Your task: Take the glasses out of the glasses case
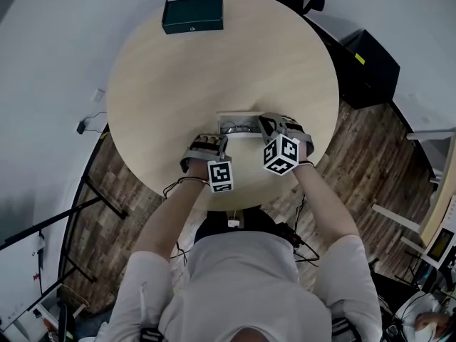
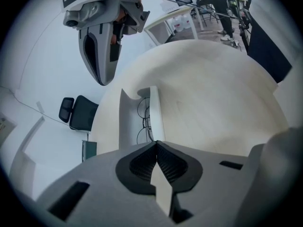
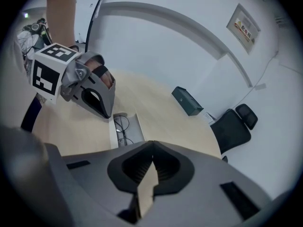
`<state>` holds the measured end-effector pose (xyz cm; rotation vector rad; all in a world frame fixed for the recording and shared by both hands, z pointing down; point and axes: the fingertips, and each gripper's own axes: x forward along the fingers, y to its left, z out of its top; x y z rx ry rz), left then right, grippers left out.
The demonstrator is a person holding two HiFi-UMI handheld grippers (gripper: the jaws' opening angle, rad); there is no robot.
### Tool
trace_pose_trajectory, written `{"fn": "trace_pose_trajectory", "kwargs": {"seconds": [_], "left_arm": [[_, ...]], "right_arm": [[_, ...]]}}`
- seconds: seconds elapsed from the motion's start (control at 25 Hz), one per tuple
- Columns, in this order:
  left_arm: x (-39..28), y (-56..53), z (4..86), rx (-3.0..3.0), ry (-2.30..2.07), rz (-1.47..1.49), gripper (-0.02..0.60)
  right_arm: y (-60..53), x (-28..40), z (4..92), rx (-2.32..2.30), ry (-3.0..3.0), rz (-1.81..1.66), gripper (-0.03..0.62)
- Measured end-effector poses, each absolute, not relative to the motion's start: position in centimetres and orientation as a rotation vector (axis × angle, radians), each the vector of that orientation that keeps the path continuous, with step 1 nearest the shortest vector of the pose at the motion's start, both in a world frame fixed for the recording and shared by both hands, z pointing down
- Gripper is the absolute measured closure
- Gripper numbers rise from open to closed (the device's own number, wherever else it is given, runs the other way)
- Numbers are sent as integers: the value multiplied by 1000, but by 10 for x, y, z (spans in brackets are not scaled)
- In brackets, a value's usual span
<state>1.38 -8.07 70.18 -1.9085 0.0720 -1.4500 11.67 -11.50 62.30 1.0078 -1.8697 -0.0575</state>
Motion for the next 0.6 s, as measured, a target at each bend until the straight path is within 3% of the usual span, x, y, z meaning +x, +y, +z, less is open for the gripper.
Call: {"fn": "trace_pose_trajectory", "kwargs": {"seconds": [0.6], "left_arm": [[10,-64,634,-2023,242,-1328,572]], "right_arm": [[-67,98,585,1023,-1833,-219,582]]}}
